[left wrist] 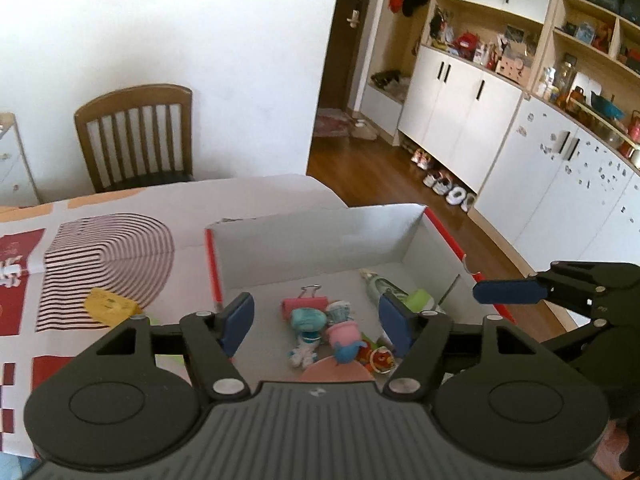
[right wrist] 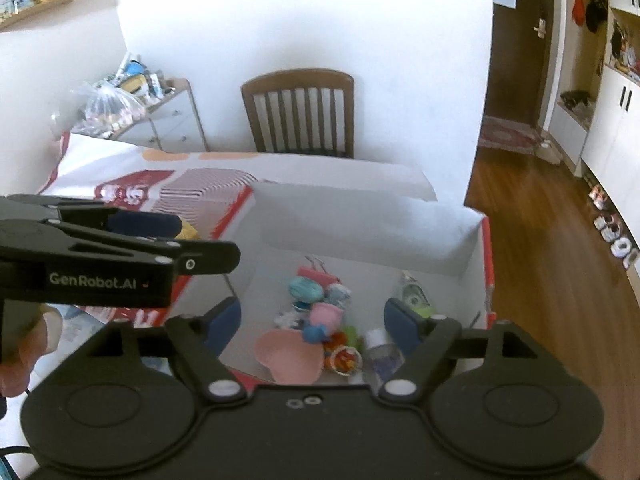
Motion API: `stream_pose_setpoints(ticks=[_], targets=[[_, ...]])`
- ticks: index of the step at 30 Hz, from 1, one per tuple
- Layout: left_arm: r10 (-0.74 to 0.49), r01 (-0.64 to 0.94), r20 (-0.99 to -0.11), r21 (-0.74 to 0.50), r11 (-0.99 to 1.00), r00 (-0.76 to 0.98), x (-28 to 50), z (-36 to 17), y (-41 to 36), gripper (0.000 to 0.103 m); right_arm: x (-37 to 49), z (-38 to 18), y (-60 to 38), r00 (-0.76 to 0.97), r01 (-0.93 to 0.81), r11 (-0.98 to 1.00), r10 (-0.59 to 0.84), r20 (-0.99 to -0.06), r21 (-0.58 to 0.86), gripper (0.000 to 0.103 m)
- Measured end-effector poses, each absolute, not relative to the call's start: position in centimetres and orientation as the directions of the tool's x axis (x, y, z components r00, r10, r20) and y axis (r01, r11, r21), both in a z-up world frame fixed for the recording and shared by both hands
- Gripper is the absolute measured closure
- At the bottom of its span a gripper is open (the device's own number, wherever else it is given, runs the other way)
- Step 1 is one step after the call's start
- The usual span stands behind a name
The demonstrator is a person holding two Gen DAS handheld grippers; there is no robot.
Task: Organize rigid objects
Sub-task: 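Withdraw both tools from the shoebox toward the yellow box and highlighter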
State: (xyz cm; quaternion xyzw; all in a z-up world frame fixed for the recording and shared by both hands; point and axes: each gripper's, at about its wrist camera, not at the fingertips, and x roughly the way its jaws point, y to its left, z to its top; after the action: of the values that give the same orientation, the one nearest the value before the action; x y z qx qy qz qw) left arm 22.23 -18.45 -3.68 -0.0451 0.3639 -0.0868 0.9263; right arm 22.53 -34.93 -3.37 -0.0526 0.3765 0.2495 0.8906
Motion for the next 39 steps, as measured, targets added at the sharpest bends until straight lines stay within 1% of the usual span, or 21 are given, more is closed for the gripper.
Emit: stream_pose_setpoints(ticks=[1, 4, 12, 14, 15, 27, 32, 33, 35, 39], targets=[[-0.189, 0.125, -0.663, -0.144, 0.982, 0.725, 21.9, -3.6, -18.1, 0.034, 22.3, -3.2, -34.7, 0.594, -0.488, 0.868, 0.411, -0.691, 0.096, 0.020], [-0.180, 0.113, -0.653, -0.144, 0.983, 0.736, 21.0, -3.3, -16.7, 0.028, 21.7, -2.7, -33.6, 0.600, -0.498, 0.862, 0.424, -0.678, 0.098, 0.017], [-0.151, 0.075, -0.645, -0.145, 0.987, 0.749, 19.7, -3.6, -11.5, 0.027, 20.3, -2.4, -29.7, 0.617, -0.518, 0.852, 0.436, -0.655, 0.079, 0.007], [-0.142, 0.064, -0.642, -0.143, 0.988, 0.753, 19.7, -3.8, -10.2, 0.020, 20.1, -2.4, -28.5, 0.619, -0.522, 0.849, 0.443, -0.648, 0.082, 0.004], [-0.139, 0.059, -0.639, -0.146, 0.988, 0.757, 19.6, -3.8, -9.5, 0.019, 20.0, -2.5, -27.8, 0.620, -0.524, 0.847, 0.448, -0.644, 0.085, 0.002], [-0.153, 0.034, -0.638, -0.194, 0.980, 0.755, 20.5, -5.5, -0.8, 0.018, 19.5, -3.6, -19.9, 0.607, -0.563, 0.824, 0.464, -0.645, 0.062, 0.001], [-0.136, 0.035, -0.643, -0.168, 0.985, 0.753, 21.3, -7.1, 1.4, 0.017, 19.8, -4.8, -16.6, 0.603, -0.562, 0.826, 0.442, -0.664, 0.040, 0.001], [-0.130, 0.034, -0.648, -0.159, 0.987, 0.750, 21.6, -7.5, 1.7, 0.015, 19.9, -5.1, -16.1, 0.600, -0.559, 0.828, 0.437, -0.670, 0.038, 0.001], [-0.120, 0.035, -0.661, -0.140, 0.989, 0.741, 22.4, -8.4, 2.3, 0.000, 20.2, -5.8, -15.2, 0.593, -0.553, 0.832, 0.426, -0.683, 0.038, 0.001], [-0.132, 0.041, -0.673, -0.150, 0.988, 0.728, 23.9, -10.2, 3.1, 0.000, 21.1, -7.2, -13.4, 0.590, -0.546, 0.838, 0.395, -0.704, 0.013, 0.001]])
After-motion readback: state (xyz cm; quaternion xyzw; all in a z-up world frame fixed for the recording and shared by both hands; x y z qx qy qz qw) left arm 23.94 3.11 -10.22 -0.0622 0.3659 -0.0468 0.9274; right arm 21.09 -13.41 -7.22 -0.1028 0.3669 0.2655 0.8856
